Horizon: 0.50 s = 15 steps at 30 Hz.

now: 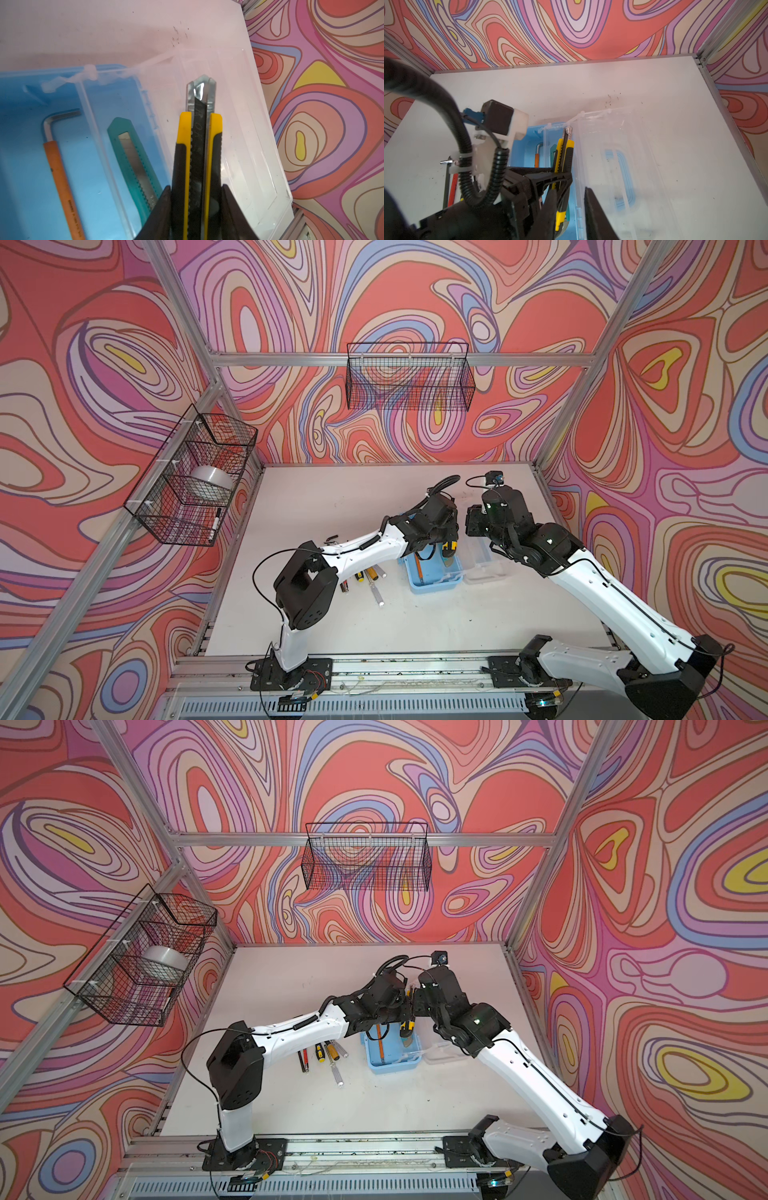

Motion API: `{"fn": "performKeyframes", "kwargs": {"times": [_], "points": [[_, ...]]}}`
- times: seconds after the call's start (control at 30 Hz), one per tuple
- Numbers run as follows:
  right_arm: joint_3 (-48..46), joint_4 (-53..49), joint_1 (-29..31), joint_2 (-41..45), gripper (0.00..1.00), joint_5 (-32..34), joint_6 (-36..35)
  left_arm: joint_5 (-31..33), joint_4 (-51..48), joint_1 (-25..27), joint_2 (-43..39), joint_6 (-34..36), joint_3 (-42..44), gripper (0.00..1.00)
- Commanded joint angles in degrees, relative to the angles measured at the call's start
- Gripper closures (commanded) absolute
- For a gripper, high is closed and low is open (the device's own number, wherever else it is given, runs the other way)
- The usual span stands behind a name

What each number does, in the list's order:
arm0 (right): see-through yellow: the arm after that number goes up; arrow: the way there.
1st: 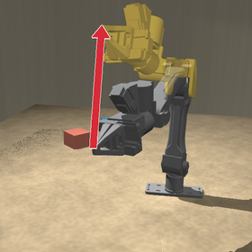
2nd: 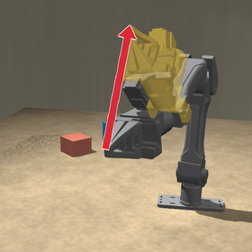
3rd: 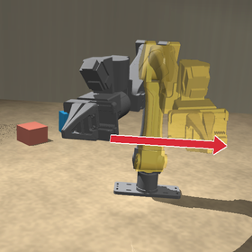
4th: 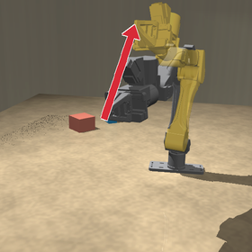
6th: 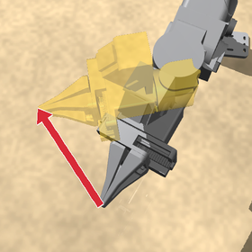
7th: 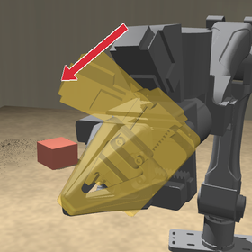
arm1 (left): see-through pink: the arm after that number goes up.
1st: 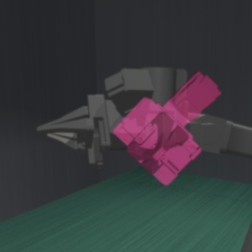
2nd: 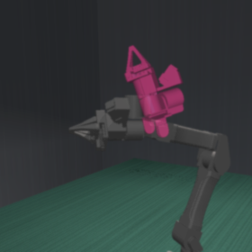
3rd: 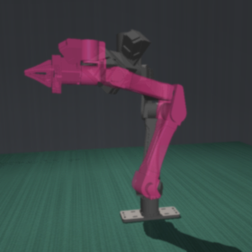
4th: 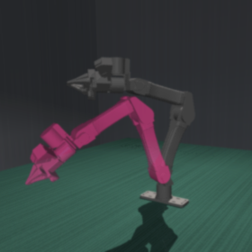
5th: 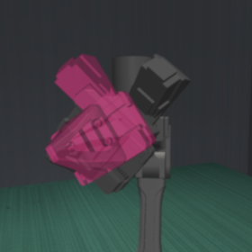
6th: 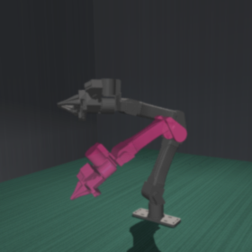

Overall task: Pack the tool kit
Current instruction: 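Lower the yellow-black knife into the box with the left gripper while the right rises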

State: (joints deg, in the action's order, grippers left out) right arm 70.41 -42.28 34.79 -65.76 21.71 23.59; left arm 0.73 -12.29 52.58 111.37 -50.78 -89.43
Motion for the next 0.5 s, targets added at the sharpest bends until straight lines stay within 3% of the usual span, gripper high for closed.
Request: {"fn": "performKeyframes", "kwargs": {"times": [0.0,0.17,0.47], "points": [[-1.5,-1.3,-0.3,1.0,0.75,1.3,-0.1,-0.3,2.3,0.2,2.7,-5.6,-1.3,0.72],[-2.6,-0.9,-0.3,1.1,0.75,1.4,-0.5,-0.5,3.8,0.2,5.5,-9.3,-2.0,0.71],[-3.9,0.0,-0.3,1.0,0.69,0.5,-0.3,-0.5,4.0,0.2,6.3,-8.4,-4.6,0.38]]}}
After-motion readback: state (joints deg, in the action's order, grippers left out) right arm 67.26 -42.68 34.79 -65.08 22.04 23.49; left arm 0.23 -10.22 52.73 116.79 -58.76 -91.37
